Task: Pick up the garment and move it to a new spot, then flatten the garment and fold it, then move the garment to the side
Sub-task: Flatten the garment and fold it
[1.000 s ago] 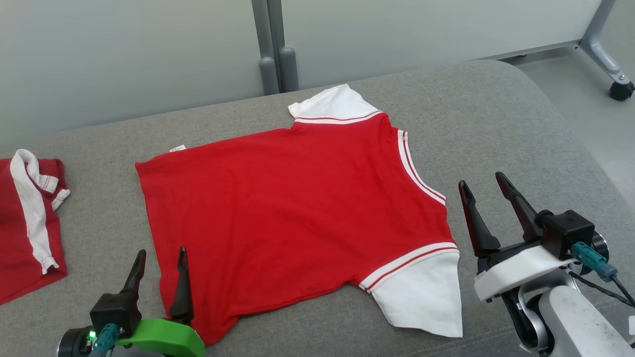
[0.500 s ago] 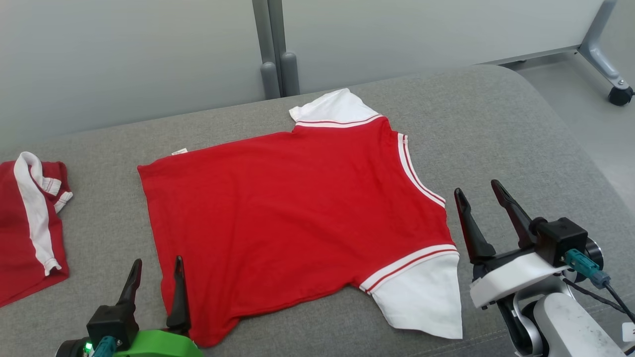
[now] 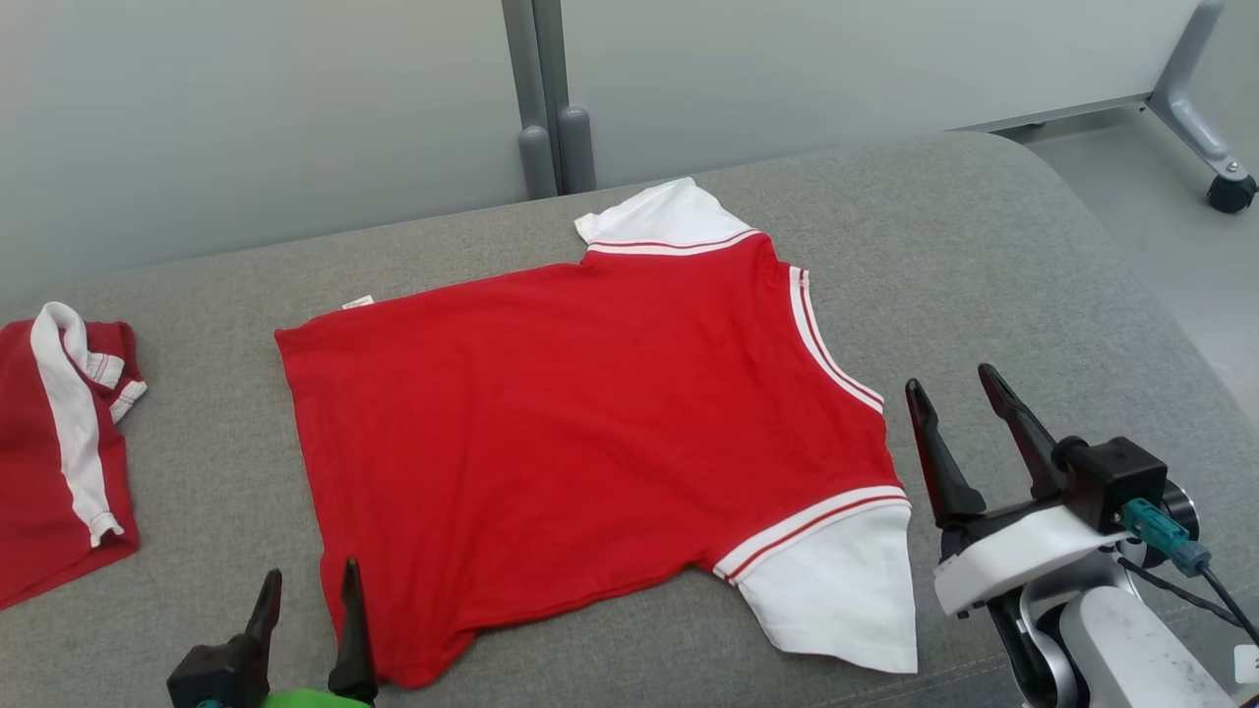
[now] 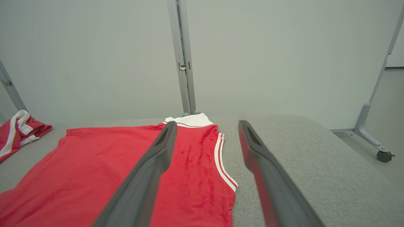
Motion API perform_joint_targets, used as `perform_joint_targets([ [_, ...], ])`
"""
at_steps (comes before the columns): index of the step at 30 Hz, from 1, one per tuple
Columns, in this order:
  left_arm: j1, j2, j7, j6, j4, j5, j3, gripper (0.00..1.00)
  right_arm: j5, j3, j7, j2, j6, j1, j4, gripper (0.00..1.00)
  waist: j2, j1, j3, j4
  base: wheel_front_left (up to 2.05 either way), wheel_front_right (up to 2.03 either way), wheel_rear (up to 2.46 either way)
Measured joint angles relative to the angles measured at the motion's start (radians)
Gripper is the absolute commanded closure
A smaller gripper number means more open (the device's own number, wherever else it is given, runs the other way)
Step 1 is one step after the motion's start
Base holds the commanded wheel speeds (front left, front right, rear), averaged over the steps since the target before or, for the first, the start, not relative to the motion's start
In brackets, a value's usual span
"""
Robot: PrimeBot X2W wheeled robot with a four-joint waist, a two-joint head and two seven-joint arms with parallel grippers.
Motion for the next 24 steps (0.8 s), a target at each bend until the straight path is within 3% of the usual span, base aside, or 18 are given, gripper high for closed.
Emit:
perform_joint_targets([
  [12,0.078,-0.011,0.179,-0.027,0.087,-0.308,0.011,0.00,0.000,-0.015,0.000,0.003,0.009,0.015,0.008,0.00,0.0000,0.0000,0.012,0.001,0.00,0.00,0.00],
  [24,0.078,-0.012,0.270,-0.036,0.092,-0.653,-0.006,0.00,-0.007,-0.027,0.000,0.007,0.026,0.014,0.008,0.00,0.0000,0.0000,0.039,-0.005,0.00,0.00,0.00],
])
